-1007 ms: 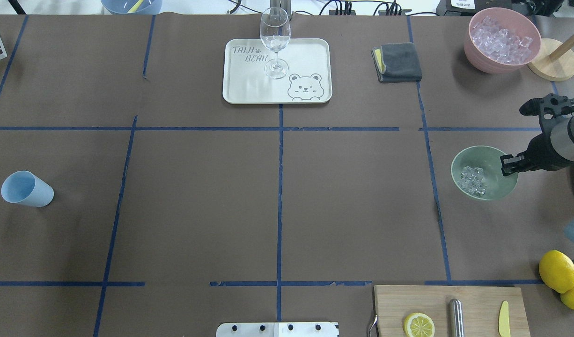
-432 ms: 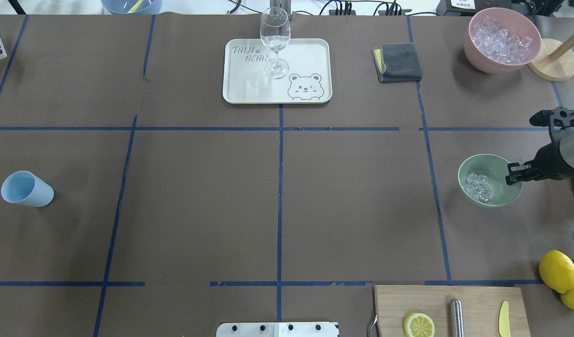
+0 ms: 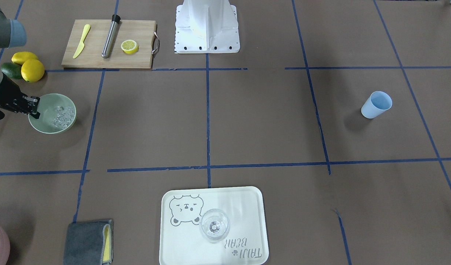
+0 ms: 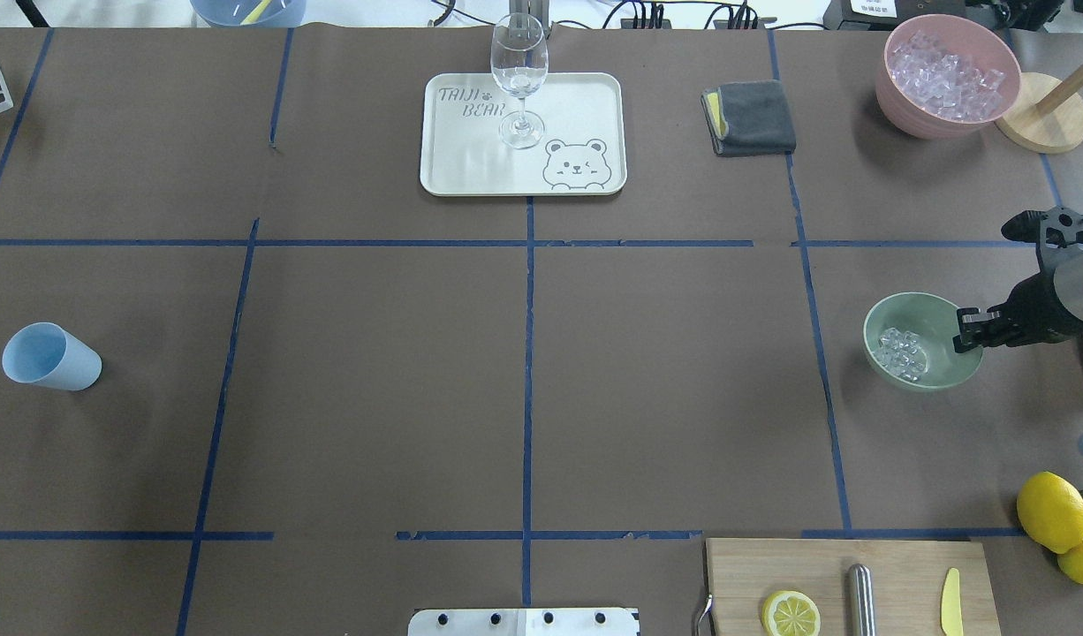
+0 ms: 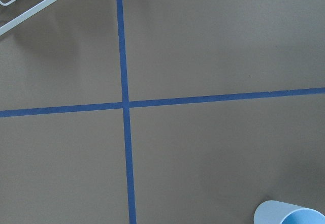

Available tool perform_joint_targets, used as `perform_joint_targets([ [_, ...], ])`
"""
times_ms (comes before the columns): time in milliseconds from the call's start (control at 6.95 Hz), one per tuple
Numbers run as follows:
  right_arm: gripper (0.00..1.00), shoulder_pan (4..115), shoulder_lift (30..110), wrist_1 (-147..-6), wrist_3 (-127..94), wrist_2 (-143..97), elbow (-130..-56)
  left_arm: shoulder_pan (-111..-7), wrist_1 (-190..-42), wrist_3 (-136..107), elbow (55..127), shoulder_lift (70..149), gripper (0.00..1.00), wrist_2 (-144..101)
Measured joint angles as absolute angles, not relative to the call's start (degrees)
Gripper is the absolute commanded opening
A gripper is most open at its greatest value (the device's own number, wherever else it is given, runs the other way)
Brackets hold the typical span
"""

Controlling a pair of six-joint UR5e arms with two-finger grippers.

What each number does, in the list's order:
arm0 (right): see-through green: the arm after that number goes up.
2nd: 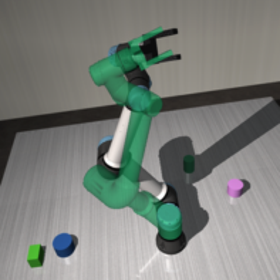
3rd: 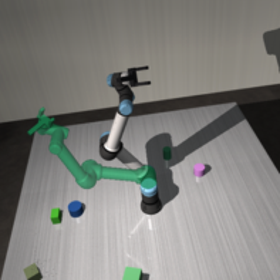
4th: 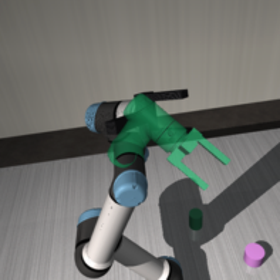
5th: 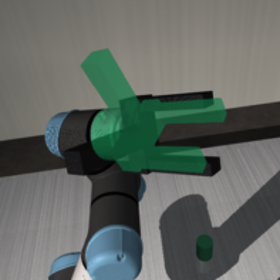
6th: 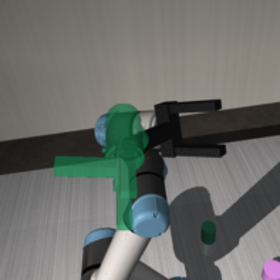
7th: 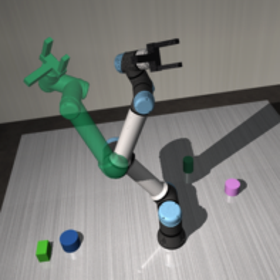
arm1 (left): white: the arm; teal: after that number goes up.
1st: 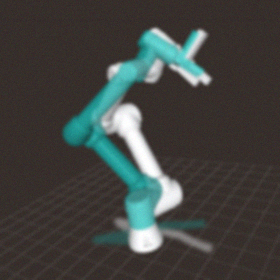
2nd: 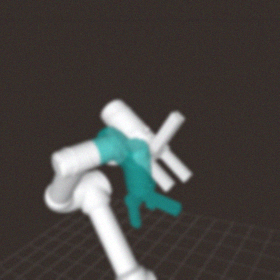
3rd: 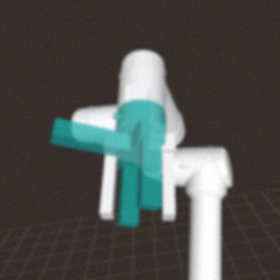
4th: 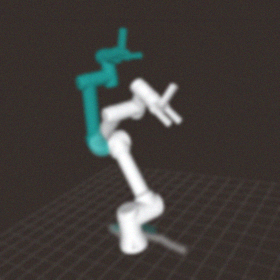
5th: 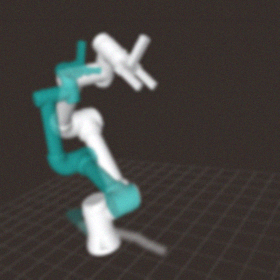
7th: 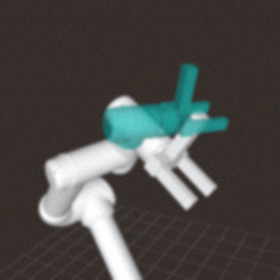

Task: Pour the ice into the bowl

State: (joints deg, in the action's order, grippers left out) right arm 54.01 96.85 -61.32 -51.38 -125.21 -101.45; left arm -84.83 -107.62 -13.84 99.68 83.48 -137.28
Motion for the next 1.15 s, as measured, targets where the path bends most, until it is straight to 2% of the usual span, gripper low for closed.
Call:
perform_joint_targets([
  [144, 0.25, 54.0, 96.9, -61.3, -51.5, -125.3, -101.0, -84.9, -107.7, -13.8, 99.7, 83.4, 1.0, -137.3],
  [432, 1.0, 54.0, 97.0, -61.3, -51.5, -125.3, -100.3, -84.9, -107.7, -13.6, 99.7, 83.3, 1.0, -137.2],
  [863, 1.0, 55.1, 96.7, -61.2, -50.9, -126.4, -100.7, -84.8, -107.9, -13.5, 99.7, 83.3, 1.0, -137.1],
  [1151, 1.0, 62.2, 96.5, -61.6, -48.6, -133.3, -101.7, -84.9, -111.0, -13.0, 99.3, 82.7, 1.0, -136.7],
])
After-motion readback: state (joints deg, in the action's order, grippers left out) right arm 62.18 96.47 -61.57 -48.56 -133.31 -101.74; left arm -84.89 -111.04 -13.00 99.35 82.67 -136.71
